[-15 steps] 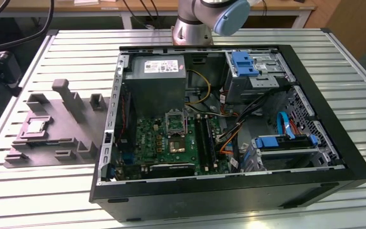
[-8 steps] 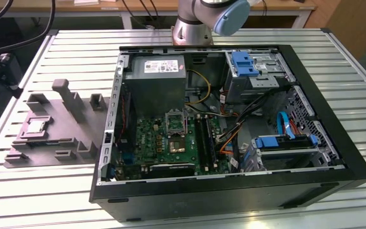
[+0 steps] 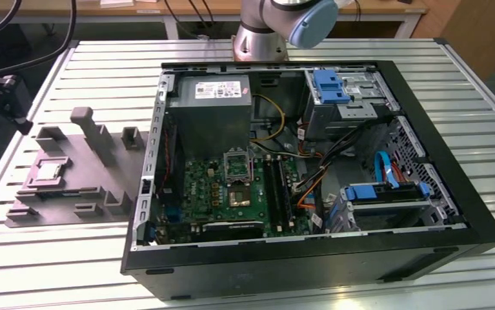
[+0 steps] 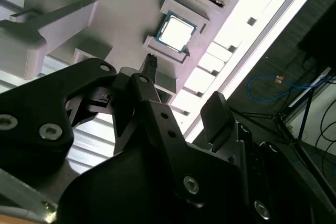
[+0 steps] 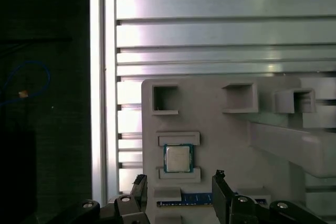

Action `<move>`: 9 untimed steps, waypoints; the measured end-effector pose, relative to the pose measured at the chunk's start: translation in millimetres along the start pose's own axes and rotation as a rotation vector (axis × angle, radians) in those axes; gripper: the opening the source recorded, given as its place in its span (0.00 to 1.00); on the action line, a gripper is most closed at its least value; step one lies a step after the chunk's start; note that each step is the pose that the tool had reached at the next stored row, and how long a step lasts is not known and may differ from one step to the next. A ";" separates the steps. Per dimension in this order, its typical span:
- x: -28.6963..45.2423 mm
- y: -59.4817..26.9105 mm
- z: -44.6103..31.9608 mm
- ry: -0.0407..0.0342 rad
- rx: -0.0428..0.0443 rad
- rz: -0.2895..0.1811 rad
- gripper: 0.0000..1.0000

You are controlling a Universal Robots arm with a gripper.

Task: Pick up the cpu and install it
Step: 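Pick up the cpu and move it towards the insertion slot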

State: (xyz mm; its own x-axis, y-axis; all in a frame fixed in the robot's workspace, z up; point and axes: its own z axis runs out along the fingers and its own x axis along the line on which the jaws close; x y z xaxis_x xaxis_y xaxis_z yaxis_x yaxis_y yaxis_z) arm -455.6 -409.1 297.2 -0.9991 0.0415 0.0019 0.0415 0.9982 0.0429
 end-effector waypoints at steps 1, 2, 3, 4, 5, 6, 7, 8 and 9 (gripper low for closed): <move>0.0 0.0 0.7 0.0000 0.0000 0.000 0.60; 0.0 -0.1 1.2 0.0000 0.0002 0.000 0.60; 0.0 -0.1 1.8 0.0000 0.0002 0.000 0.60; 0.0 -0.2 2.4 0.0000 0.0002 0.000 0.60; 0.0 -0.2 3.0 0.0000 0.0003 0.000 0.60; 0.0 -0.2 3.6 0.0000 0.0002 0.000 0.60; 0.0 -0.2 4.2 0.0000 0.0002 0.000 0.60; 0.0 -0.2 4.7 0.0000 0.0003 0.000 0.60; 0.0 -0.2 5.3 0.0000 0.0003 0.000 0.60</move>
State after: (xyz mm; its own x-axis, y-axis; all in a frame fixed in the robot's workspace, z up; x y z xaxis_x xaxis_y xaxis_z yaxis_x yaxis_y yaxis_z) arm -455.6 -409.1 291.9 -0.9991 0.0414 0.0018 0.0415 0.9982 0.0427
